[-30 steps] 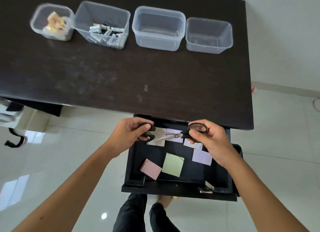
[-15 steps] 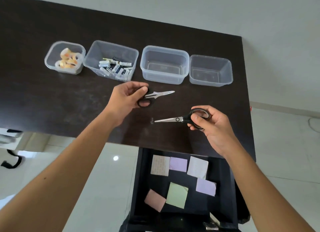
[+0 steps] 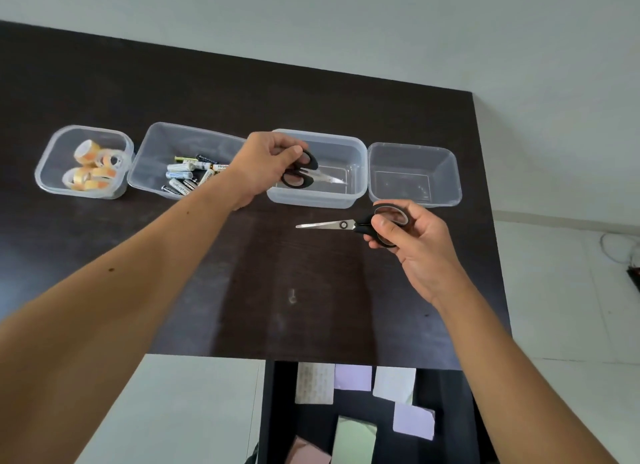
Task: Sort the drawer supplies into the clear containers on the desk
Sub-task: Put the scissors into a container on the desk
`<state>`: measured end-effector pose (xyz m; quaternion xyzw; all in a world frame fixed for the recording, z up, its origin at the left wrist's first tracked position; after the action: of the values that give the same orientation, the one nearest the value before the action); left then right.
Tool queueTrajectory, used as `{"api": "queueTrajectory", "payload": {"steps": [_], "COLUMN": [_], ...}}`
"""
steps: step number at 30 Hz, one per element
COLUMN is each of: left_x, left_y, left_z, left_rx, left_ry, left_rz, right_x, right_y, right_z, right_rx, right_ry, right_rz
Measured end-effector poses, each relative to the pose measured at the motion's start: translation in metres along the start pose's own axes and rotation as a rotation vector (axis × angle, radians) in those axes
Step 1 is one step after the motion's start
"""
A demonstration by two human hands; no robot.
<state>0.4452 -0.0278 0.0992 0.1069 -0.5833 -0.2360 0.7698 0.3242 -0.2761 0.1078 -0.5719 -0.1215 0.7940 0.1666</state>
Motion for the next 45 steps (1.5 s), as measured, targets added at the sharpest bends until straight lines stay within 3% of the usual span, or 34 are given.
{"api": "queueTrajectory", "payload": {"steps": [8, 15, 19, 34, 45], "left_x": [0.007, 0.004, 0.0, -0.021, -0.011], "left_y": [0.003, 0.032, 0.054, 0.066, 0.056], "left_z": [-0.006, 0.006, 0.014, 0.029, 0.051], "left_rx": [0.062, 0.133, 0.197, 0.175, 0.169], "left_ry": [-0.047, -0.097, -0.093, -0.026, -0.057], "left_rz": [-0.153, 0.123, 0.243, 0.225, 0.25], "right_x": [-0.005, -0.019, -0.025, -0.011, -0.028], "right_y": [-0.008, -0.024, -0.046, -0.058, -0.062], "right_z": [-0.02, -0.054, -0.082, -0.121, -0.089], "right_rx": [0.005, 0.073, 0.111, 0.186, 0.037], "right_ry": [0.009, 0.058, 0.121, 0.181, 0.19], "right_rz": [0.007, 0.013, 0.133, 0.385, 0.327]}}
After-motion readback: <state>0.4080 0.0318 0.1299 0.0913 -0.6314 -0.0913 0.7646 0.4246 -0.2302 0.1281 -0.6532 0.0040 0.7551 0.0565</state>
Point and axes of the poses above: each hand's wrist, its own z-axis away from the middle knuckle, its own y-axis out of the back of the hand, x = y × z, the point moved 8 cm from there along -z, towards the middle knuckle, and after that the axes turned 15 degrees about -z, right-handed, at the moved point
